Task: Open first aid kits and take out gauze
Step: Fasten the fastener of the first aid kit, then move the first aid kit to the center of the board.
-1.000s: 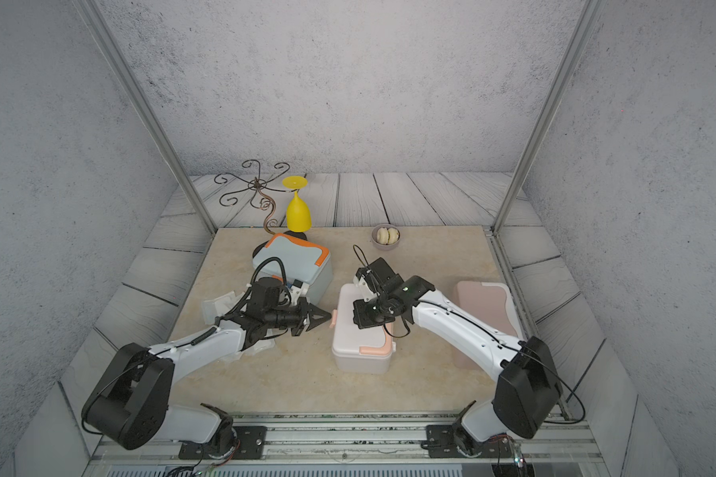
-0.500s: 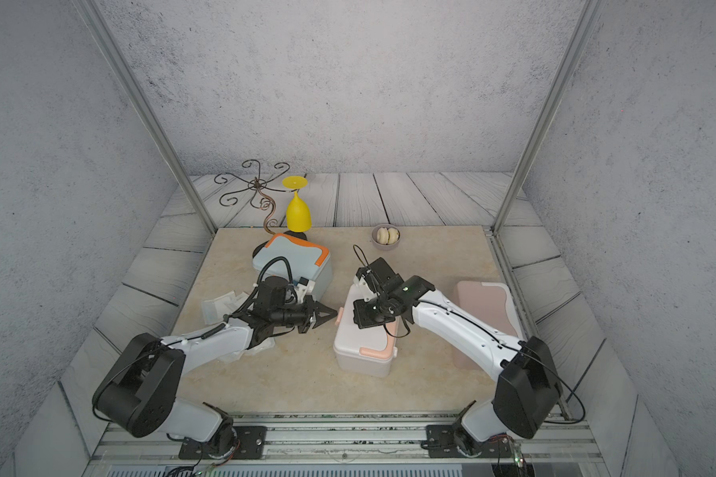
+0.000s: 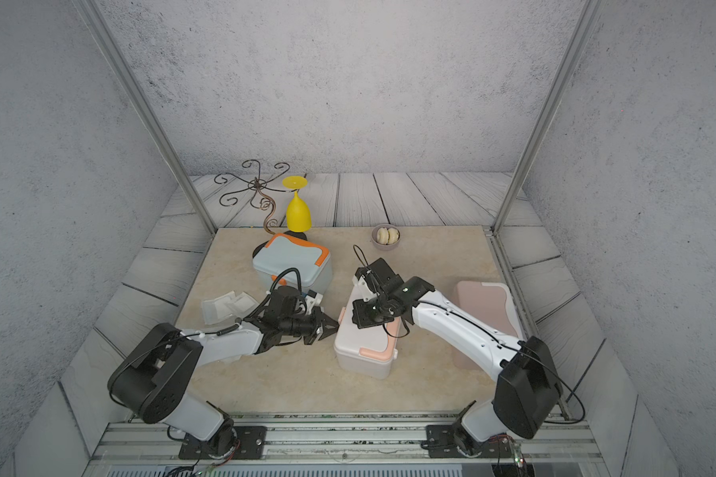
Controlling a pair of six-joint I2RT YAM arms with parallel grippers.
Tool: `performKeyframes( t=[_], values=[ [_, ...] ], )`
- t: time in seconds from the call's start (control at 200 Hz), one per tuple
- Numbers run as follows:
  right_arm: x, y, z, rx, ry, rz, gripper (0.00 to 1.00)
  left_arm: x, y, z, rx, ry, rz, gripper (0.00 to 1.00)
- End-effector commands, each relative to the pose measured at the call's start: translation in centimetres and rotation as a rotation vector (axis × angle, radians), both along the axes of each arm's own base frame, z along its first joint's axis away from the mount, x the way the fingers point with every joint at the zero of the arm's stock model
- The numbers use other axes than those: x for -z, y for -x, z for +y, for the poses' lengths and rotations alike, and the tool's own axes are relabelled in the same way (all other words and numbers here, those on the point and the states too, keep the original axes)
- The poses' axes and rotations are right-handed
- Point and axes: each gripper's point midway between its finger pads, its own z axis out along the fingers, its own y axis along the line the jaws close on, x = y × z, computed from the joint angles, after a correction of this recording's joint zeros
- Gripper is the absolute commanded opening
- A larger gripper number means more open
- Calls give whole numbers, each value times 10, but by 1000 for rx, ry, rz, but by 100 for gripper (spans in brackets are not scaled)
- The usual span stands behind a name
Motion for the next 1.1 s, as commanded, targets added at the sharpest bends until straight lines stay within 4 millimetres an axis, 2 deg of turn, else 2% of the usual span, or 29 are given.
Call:
performKeyframes(
  t=[0.0,0.125,0.225,0.39,0.54,0.61,0.661,0.726,0.781,0.871,0.961,1.096],
  values=[
    [47,25,-22,-5,149,151,16,-11,4,-6,26,28,-20,0],
    [36,23,-20,-2,133,133,16,-17,4,0,19,0,-40,0],
    [14,18,-17,-9,113,89,18,-24,5,10,8,-41,-67,0],
    [-29,11,-22,-9,98,-4,34,-41,12,31,-2,-127,-115,0],
    [-49,19,-42,22,117,-59,58,-65,23,46,0,-181,-169,0],
    [-54,26,-58,43,140,-80,67,-77,33,51,18,-200,-191,18],
    [-54,33,-70,58,157,-92,74,-84,43,54,39,-227,-210,42],
    [-52,43,-86,77,172,-108,82,-90,58,58,76,-269,-233,65],
    [-50,51,-96,82,166,-125,87,-92,71,60,113,-306,-242,77],
    [-42,65,-111,93,156,-143,92,-88,91,63,176,-378,-245,84],
    [-33,78,-121,102,142,-140,94,-77,105,64,225,-462,-235,85],
    [-17,92,-125,109,105,-122,95,-57,123,57,311,-555,-225,85]
  ],
)
